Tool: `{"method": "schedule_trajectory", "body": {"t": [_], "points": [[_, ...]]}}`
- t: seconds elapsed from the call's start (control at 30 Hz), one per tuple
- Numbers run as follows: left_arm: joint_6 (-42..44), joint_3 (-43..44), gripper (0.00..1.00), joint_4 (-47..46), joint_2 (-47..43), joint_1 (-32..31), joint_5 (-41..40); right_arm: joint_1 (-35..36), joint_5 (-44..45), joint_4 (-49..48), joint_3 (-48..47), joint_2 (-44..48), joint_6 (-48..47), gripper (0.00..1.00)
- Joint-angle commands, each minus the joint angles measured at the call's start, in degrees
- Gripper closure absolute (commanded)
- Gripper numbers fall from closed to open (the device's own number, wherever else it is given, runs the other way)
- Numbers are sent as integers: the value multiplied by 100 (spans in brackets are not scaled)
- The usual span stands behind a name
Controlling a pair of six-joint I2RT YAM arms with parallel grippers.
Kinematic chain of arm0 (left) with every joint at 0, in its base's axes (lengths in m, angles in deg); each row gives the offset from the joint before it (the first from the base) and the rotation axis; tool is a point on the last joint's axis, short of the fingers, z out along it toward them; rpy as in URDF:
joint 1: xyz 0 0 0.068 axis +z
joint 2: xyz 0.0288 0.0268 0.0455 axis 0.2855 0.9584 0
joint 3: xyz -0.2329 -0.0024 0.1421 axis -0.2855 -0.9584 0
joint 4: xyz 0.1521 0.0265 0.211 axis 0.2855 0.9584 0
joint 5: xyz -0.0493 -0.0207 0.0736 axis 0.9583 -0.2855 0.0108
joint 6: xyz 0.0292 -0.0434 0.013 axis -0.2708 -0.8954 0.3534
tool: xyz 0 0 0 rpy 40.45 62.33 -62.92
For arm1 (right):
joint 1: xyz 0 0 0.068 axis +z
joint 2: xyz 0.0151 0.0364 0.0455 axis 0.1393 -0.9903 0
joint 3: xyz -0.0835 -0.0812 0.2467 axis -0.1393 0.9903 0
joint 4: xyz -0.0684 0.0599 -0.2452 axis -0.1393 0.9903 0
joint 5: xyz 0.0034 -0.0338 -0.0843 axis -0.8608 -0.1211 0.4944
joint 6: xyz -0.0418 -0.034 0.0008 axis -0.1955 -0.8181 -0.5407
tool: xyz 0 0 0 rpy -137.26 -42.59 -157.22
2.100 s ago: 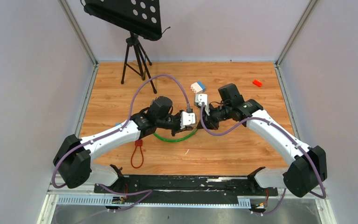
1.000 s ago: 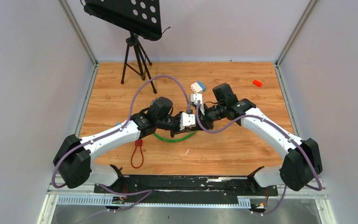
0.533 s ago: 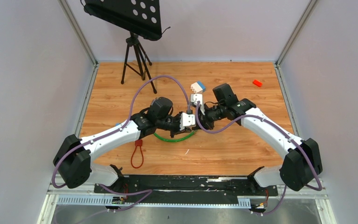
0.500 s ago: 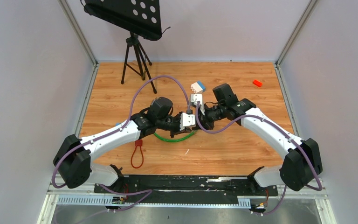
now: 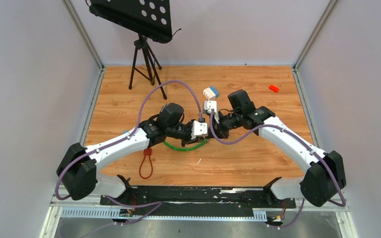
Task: Unlock with the key
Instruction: Pick up the key from the center of the board.
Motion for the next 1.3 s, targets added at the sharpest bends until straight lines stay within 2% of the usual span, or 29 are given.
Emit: {"method": "schedule_trajectory", "body": {"t": [0.0,0.3,0.47,0.87,1.0,1.13,1.27], "points": [[98,171,75,-43,-248,-30,97,12,27,-206,-7,204,7,100],[116,112,57,-249,-259,-30,46,-8,-91,-197,-23,233,43,100],[17,186,54,-343,-105,-30,-19,-22,-198,-215,-53,229,113,100],[-33,296,73,-309,108,-30,-40,-93,-402,-240,-71,233,203,100],[-30,340,84,-262,157,-30,-18,-109,-447,-267,-47,242,234,100],[-34,400,100,-187,178,-30,16,-133,-483,-307,15,251,248,100],[-113,431,100,-136,147,-30,5,-163,-487,-284,71,245,181,100]]}}
